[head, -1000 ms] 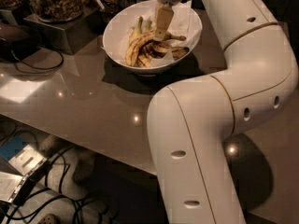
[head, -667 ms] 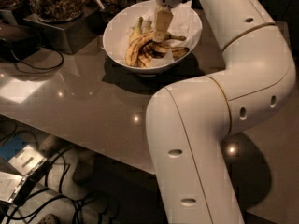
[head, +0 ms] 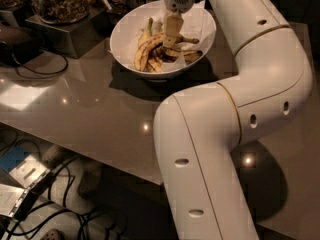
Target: Pick banana from white bowl
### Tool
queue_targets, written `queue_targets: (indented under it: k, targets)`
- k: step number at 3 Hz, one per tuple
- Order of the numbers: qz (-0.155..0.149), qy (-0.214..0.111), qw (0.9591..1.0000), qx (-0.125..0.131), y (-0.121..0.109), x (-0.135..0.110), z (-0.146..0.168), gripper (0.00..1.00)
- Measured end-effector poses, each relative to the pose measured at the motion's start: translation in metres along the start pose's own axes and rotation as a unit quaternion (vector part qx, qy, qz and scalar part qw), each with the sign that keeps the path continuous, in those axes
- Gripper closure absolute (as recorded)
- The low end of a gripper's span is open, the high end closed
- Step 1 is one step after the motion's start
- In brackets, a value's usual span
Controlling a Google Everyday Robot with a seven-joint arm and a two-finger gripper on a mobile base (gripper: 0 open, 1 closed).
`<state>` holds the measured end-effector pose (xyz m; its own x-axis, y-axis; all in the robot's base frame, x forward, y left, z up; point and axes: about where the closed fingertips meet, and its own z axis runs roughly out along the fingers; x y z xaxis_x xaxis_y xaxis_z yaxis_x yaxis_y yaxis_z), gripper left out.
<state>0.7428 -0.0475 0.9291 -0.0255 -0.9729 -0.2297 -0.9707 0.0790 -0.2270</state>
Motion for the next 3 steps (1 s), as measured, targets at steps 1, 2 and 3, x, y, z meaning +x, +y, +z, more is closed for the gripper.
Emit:
queue_targets:
  k: [1,2,3]
  targets:
    - [-0.002,0.001,1.0,-0.007,0.001,-0.001,0.006,0.39]
    - [-0.002,0.001,0.9999,-0.015,0.003,-0.001,0.012,0.39]
    - [-0.003,0.001,0.9997,-0.024,0.005,-0.002,0.019,0.39]
